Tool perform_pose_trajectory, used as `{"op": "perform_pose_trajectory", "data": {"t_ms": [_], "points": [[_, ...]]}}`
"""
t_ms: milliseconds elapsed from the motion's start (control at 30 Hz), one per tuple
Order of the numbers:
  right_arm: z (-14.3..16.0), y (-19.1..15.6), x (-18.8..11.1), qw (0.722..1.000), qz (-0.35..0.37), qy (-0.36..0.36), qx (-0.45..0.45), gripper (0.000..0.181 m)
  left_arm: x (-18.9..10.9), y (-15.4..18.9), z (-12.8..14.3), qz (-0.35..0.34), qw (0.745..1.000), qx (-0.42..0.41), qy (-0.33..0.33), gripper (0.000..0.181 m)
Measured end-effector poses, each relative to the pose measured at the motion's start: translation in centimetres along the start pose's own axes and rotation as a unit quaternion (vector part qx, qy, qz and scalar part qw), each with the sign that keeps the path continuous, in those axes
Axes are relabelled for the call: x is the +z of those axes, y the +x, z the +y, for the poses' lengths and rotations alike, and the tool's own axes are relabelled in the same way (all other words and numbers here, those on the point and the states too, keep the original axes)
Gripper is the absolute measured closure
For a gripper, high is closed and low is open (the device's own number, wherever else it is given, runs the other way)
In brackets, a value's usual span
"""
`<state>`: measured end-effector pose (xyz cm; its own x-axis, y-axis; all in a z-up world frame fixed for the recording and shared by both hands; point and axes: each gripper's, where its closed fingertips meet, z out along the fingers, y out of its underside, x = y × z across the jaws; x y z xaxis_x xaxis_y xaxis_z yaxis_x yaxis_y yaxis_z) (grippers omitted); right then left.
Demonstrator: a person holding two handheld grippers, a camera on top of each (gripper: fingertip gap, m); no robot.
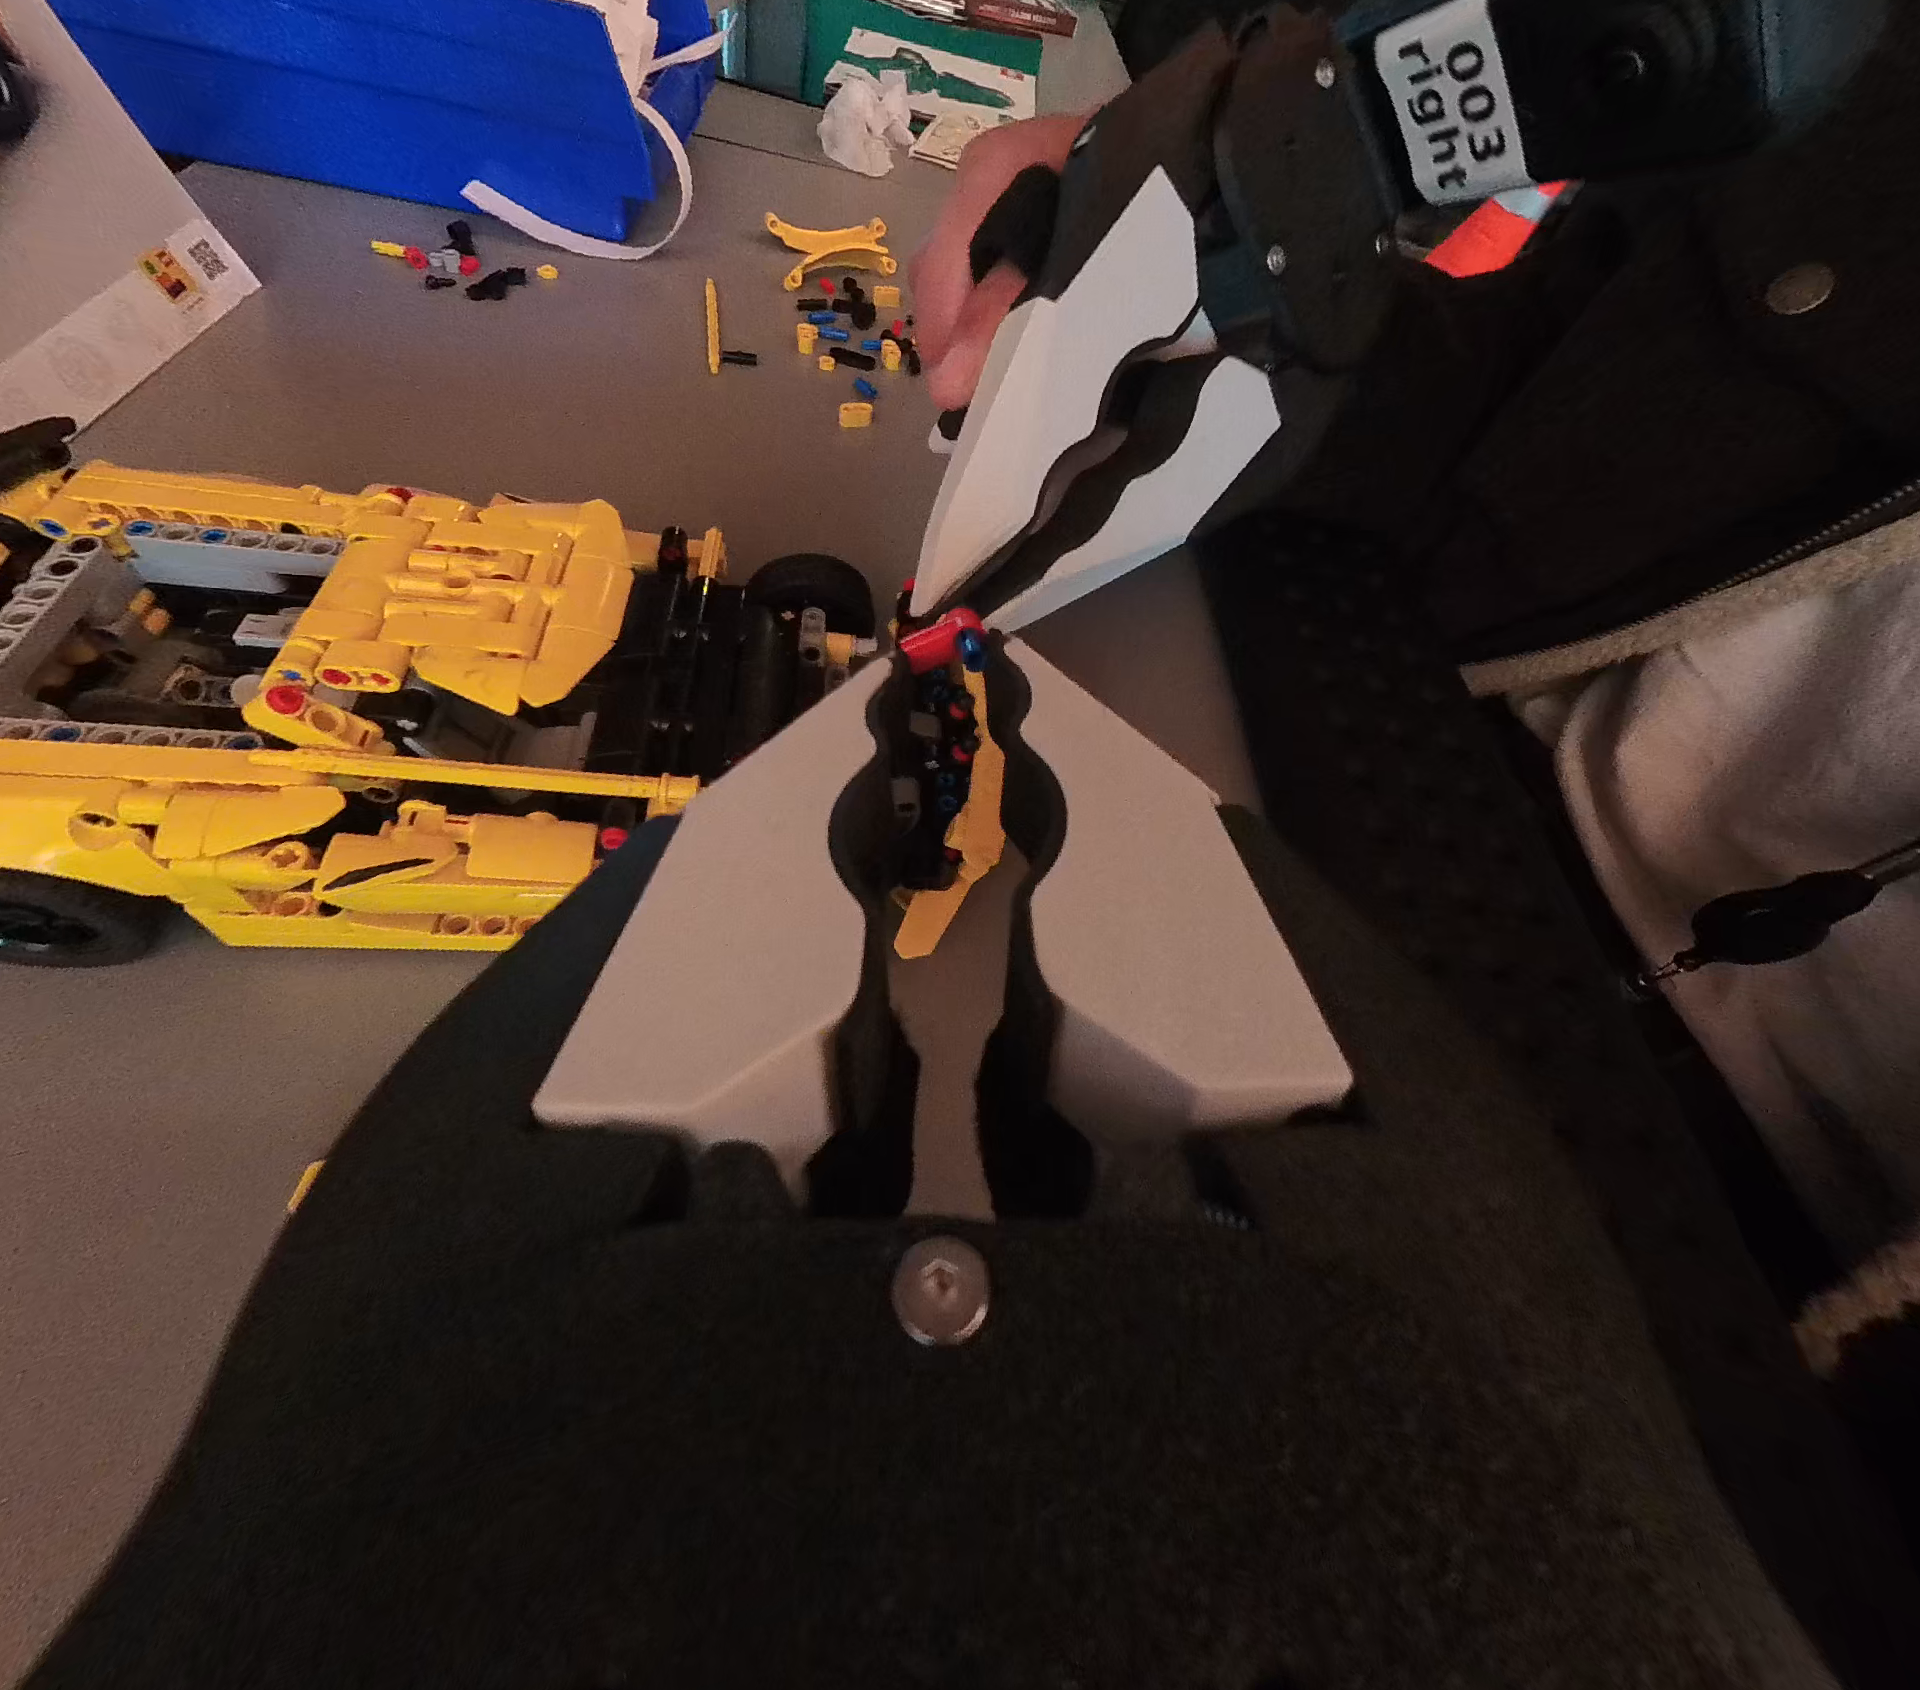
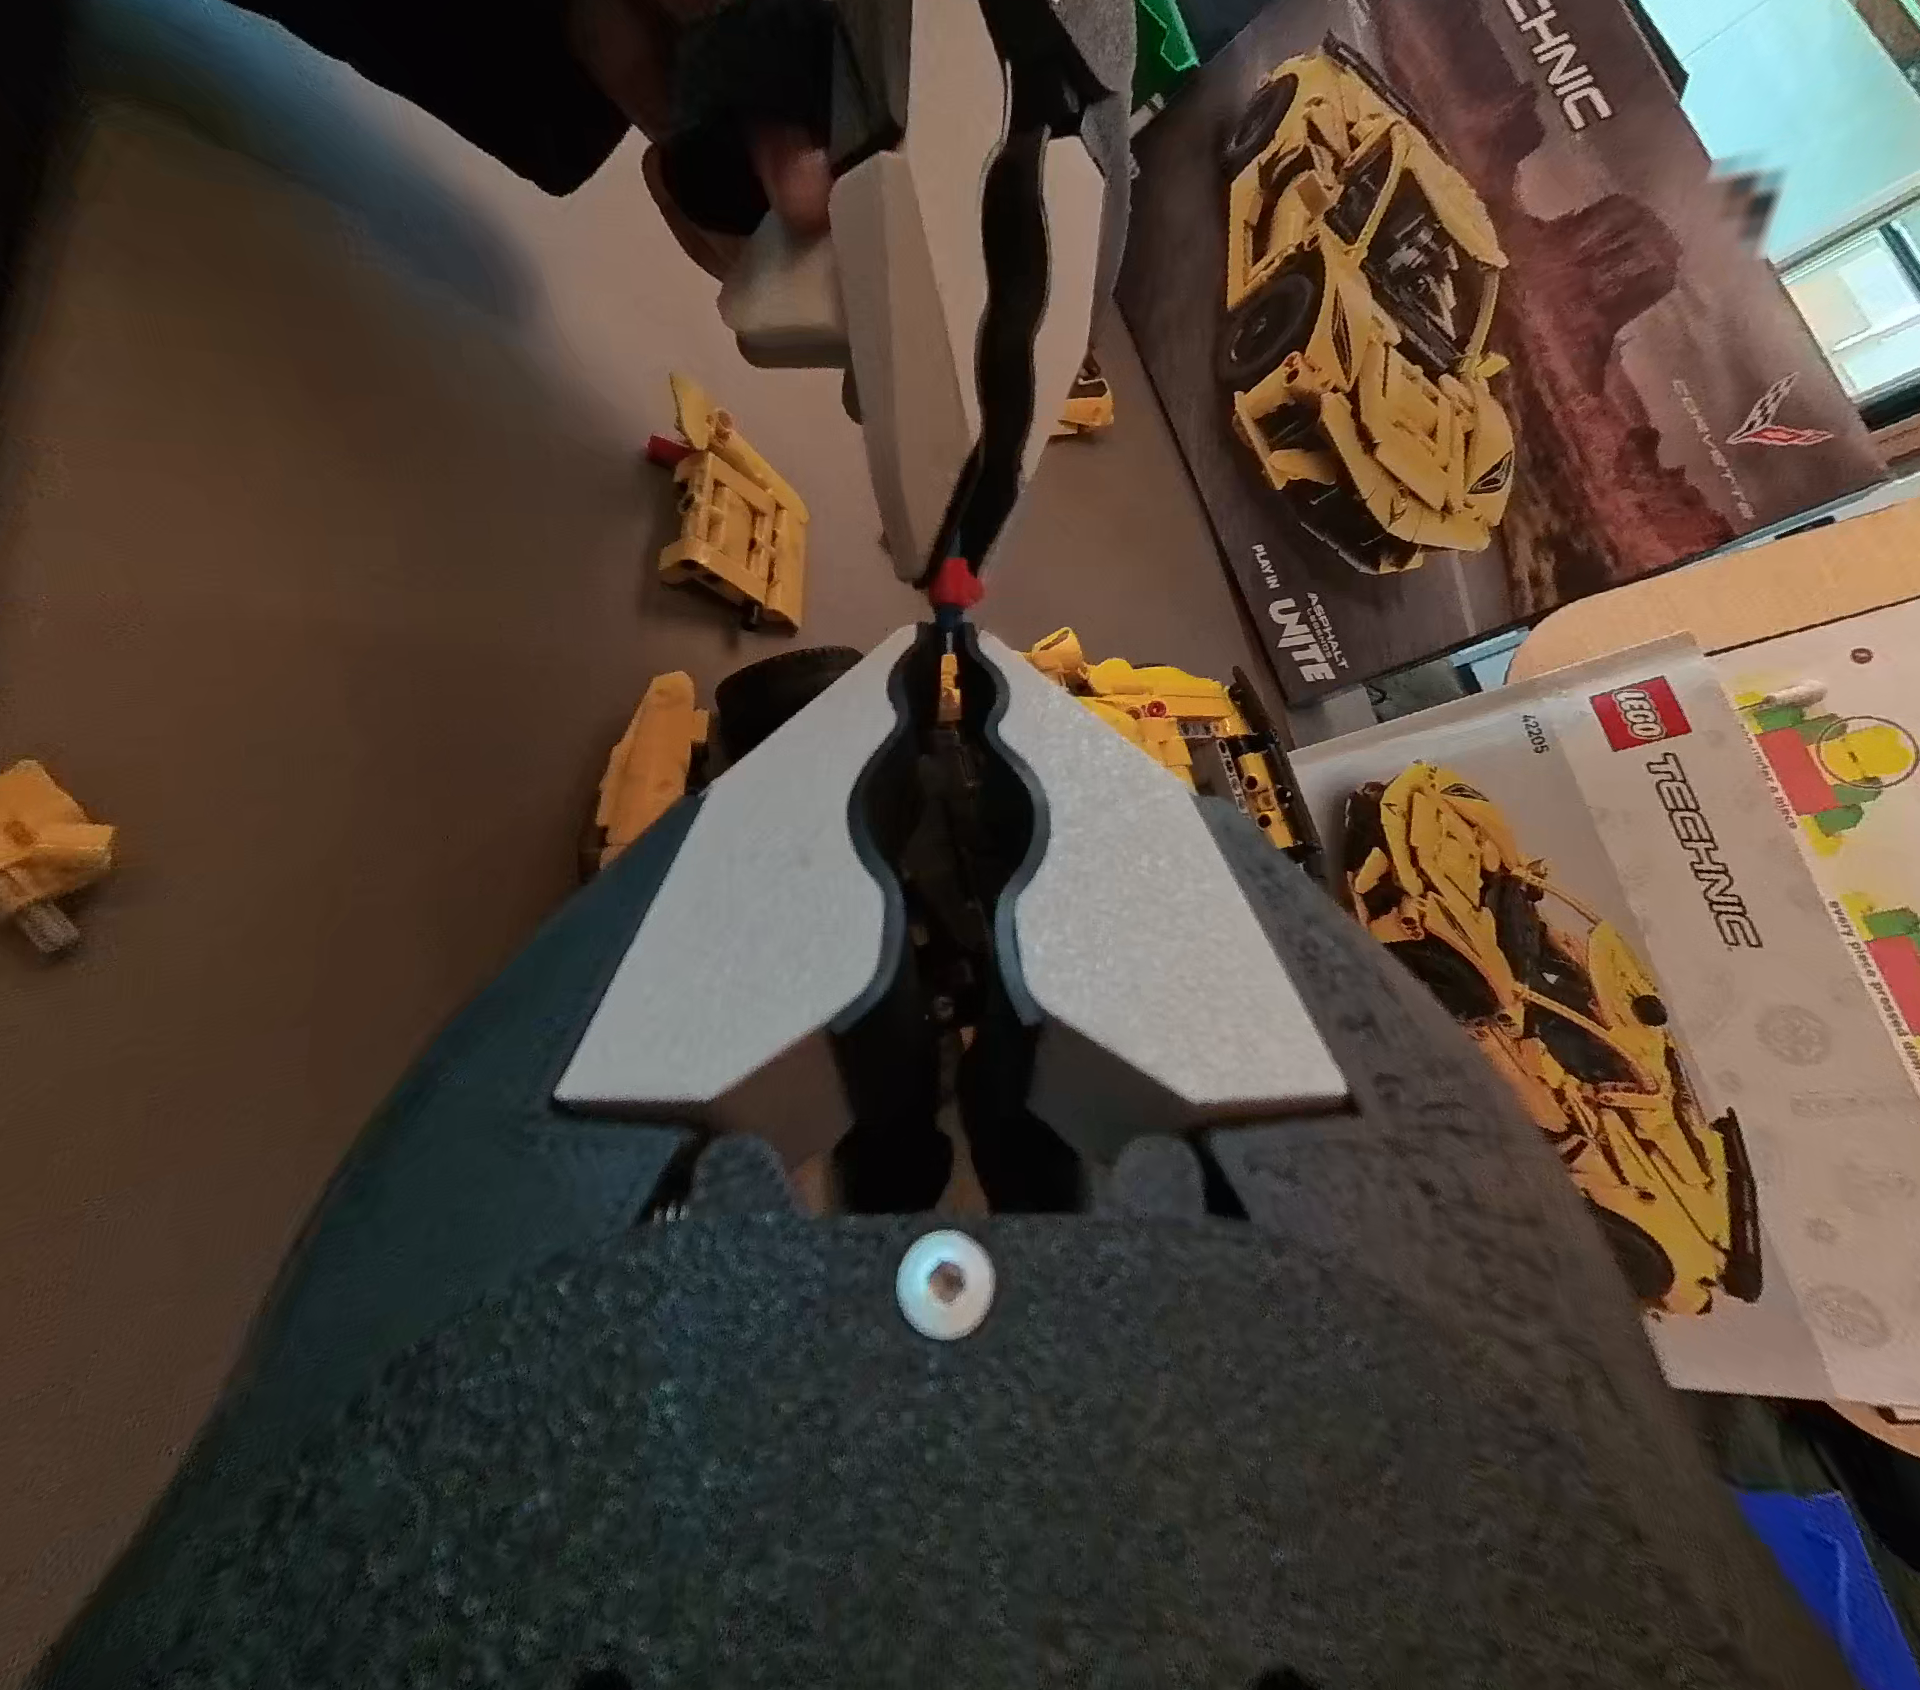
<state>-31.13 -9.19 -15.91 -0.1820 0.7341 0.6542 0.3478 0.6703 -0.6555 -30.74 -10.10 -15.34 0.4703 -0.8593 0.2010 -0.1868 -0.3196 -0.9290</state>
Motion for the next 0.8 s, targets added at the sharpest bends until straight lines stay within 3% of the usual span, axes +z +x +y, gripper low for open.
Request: {"op": "perform_pose_trajectory", "data": {"t_ms": [100,133,167,233,267,367,433,500,533,633,800], "points": [[0.3,0.2,-0.1,1.0,0.004,-0.006,-0.001,0.177,-0.2,-0.1,-0.1,-0.004,1.0,0.003,0.002,0.169],[2.3,1.0,-0.2,0.998,0.022,-0.062,-0.009,0.177,-1.0,-0.3,-0.7,-0.007,1.0,-0.002,0.025,0.181],[4.2,1.7,-0.5,0.996,0.03,-0.087,-0.012,0.178,-2.8,-0.6,-2.3,-0.007,0.997,-0.015,0.076,0.181],[4.1,2.7,-1.4,0.997,0.018,-0.043,0.061,0.178,-6.2,-1.5,-4.0,-0.028,0.99,-0.019,0.137,0.181],[4.0,3.1,-1.5,0.997,0.029,-0.048,0.051,0.178,-6.7,-2.2,-3.9,-0.059,0.988,-0.01,0.14,0.181],[2.1,1.2,-0.8,0.993,-0.037,0.003,0.115,0.178,-5.2,-1.6,-3.8,-0.057,0.989,0.01,0.134,0.181],[1.4,0.4,-0.7,0.971,-0.102,0.043,0.214,0.178,-3.4,-0.8,-3.1,-0.047,0.993,0.024,0.106,0.179],[-0.2,0.0,-1.2,0.908,-0.199,0.103,0.353,0.178,-1.7,0.2,-3.0,-0.017,0.994,0.013,0.105,0.162],[-0.8,0.2,-1.6,0.883,-0.226,0.127,0.39,0.178,-1.0,0.7,-2.9,0.002,0.995,0.004,0.102,0.157],[-2.5,0.6,-2.7,0.843,-0.265,0.179,0.432,0.178,0.4,1.1,-2.3,0.008,0.996,0.005,0.084,0.15],[-2.4,0.2,-2.3,0.841,-0.271,0.172,0.436,0.178,0.7,1.8,-2.8,0.027,0.995,0.004,0.096,0.164]]}}
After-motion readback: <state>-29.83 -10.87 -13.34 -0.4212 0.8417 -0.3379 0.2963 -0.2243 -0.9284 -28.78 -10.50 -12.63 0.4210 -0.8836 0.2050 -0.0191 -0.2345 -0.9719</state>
